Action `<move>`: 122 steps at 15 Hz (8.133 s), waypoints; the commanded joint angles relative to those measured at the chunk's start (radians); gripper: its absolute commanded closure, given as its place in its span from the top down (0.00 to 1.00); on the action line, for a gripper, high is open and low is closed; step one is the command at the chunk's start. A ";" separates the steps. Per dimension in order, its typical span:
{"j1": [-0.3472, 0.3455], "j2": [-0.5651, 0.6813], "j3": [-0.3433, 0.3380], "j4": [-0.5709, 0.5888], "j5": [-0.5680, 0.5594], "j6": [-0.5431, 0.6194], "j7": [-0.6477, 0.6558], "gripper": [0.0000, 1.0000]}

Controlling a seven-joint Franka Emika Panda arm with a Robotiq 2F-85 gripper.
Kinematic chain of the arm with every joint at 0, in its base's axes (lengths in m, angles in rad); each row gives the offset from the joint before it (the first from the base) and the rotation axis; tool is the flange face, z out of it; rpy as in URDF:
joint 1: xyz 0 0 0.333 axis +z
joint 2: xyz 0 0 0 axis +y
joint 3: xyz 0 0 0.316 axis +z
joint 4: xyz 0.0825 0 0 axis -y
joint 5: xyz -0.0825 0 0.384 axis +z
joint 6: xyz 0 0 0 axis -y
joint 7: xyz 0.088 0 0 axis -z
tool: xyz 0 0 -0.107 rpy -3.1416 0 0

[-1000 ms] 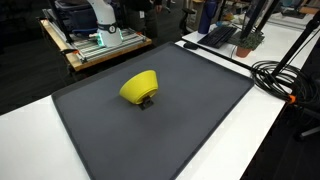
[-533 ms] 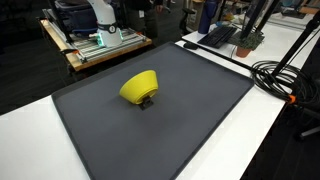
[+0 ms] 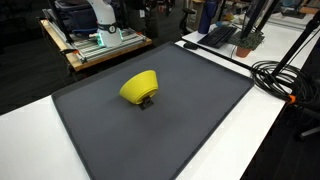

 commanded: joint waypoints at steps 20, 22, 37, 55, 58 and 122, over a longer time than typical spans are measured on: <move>0.070 0.364 0.022 0.109 -0.334 -0.361 -0.112 1.00; 0.079 0.422 0.004 0.153 -0.407 -0.439 -0.124 1.00; 0.162 0.504 -0.027 0.091 -0.651 -0.252 -0.316 1.00; 0.131 0.548 -0.096 0.065 -0.885 -0.147 -0.842 1.00; 0.128 0.525 -0.088 0.039 -0.933 -0.103 -0.957 1.00; 0.036 0.644 -0.214 -0.045 -2.296 0.154 -1.145 1.00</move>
